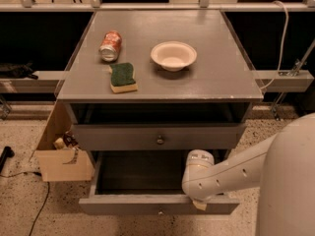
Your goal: Close middle drawer
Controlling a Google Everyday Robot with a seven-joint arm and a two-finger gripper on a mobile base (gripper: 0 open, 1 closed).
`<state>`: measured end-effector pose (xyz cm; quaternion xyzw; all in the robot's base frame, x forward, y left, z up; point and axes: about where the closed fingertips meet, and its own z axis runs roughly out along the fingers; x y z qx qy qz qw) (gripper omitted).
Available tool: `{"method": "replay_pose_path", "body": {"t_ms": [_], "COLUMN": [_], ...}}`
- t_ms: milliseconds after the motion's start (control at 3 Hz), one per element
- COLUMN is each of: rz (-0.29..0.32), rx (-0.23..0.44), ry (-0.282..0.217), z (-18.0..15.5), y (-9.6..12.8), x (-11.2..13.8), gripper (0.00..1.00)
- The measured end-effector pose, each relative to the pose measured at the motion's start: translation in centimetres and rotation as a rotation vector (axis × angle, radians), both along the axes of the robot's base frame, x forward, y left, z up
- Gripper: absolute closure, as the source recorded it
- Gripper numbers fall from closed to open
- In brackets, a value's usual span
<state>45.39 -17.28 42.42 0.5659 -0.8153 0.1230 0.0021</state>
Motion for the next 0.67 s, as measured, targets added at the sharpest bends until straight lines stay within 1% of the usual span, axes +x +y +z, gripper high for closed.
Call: {"method": "replay_pose_path", "body": {"t_ms": [333, 667], "rz": [0.000, 0.000], "rx": [0.000, 0.000], "ry": [0.000, 0.000], "z": [0.00, 0.00], "y": [-0.01, -0.01], "x": [0.00, 0.00], "gripper": [1.00, 0.82]}}
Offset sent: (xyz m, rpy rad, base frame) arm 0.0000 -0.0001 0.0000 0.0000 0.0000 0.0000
